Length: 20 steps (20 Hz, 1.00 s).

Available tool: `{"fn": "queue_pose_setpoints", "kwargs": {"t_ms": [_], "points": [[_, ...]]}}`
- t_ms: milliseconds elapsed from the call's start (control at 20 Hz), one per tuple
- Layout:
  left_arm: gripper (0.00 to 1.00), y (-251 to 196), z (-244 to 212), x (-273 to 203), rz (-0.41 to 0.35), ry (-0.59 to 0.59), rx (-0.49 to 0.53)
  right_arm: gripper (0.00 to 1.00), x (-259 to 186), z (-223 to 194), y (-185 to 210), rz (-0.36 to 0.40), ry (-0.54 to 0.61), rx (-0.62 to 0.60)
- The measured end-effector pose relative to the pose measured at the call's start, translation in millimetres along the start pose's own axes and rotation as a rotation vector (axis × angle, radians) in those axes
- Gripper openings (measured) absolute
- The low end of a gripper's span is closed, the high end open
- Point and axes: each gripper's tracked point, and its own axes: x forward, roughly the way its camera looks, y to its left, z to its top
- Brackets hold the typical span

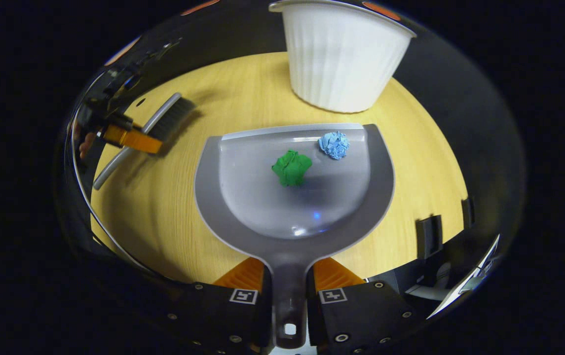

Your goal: Pick up the small broom and dustpan from the desktop, sweep the trash into the dustpan with the broom, and then empty the trash into the garbage bin.

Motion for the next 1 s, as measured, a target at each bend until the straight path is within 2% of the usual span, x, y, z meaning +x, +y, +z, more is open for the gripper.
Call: {"fn": "queue_pose_setpoints", "kwargs": {"t_ms": [400,550,800,1000], "points": [[0.39,-29.9,-9.8,-20.5,0.059,-0.021,-0.137,0.31,-51.0,50.6,-32.4,-0.150,-0.069,0.074],[0.39,-49.0,-6.8,-32.7,0.065,-0.026,-0.201,0.31,-79.6,82.4,-52.2,-0.211,-0.092,0.105],[0.39,-86.5,10.8,-55.5,0.082,-0.024,-0.300,0.31,-115.6,127.5,-70.4,-0.307,-0.126,0.142],[0.39,-121.8,35.5,-78.9,0.095,-0.015,-0.359,0.31,-135.2,154.2,-109.6,-0.383,-0.172,0.151]]}}
